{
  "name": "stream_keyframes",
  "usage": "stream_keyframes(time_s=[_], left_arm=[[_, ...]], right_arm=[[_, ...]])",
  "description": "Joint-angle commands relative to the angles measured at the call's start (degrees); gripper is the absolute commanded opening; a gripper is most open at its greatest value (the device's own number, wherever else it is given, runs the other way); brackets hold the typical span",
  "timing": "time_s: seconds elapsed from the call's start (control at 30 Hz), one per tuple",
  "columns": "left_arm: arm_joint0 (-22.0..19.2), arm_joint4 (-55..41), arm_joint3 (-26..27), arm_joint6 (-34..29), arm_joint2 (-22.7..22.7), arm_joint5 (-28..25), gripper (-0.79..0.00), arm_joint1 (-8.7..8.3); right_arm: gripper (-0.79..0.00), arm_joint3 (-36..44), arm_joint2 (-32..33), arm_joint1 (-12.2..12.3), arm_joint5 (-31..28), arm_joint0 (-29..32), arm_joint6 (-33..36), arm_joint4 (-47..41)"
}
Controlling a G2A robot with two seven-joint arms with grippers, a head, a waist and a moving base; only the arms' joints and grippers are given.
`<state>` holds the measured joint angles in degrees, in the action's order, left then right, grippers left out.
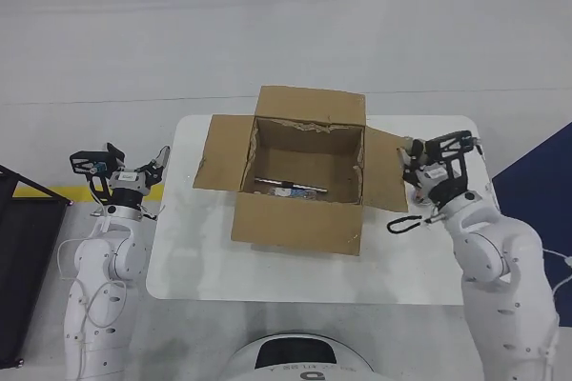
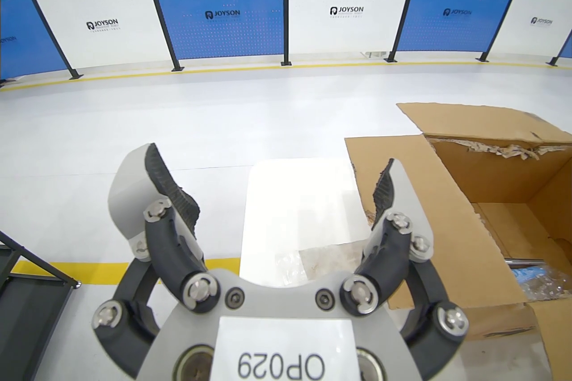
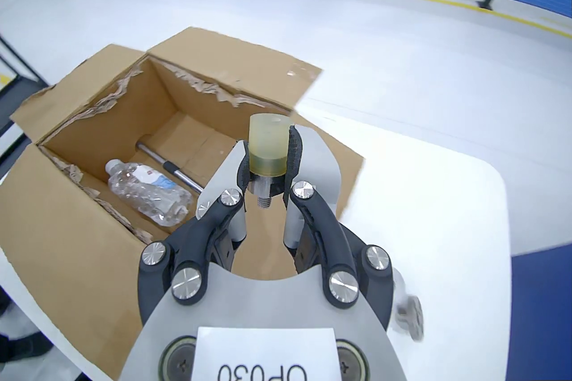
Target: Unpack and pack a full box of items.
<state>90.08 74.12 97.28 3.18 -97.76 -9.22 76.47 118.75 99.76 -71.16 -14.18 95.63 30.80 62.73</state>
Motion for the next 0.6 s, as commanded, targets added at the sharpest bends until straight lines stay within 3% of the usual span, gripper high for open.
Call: stream_keyframes(time_s=[0.0, 0.23, 0.47, 0.57], left_arm=[[0.00, 0.00, 0.00, 0.00, 0.00, 0.00, 0.000, 0.00], [0.00, 0.00, 0.00, 0.00, 0.00, 0.00, 0.000, 0.00], [0.00, 0.00, 0.00, 0.00, 0.00, 0.00, 0.000, 0.00], [0.00, 0.00, 0.00, 0.00, 0.00, 0.00, 0.000, 0.00]], right_arm=[[-0.785, -1.52, 4.30, 0.05, 0.85, 3.32, -0.61, -2.21], [-0.785, -12.32, 8.63, 0.71, -0.99, 4.88, 6.24, -5.85], [-0.785, -24.03, 4.41, 1.43, 0.17, -2.92, 16.10, -2.23], [-0.785, -26.97, 3.21, 1.55, 0.10, -5.13, 16.78, -2.53]])
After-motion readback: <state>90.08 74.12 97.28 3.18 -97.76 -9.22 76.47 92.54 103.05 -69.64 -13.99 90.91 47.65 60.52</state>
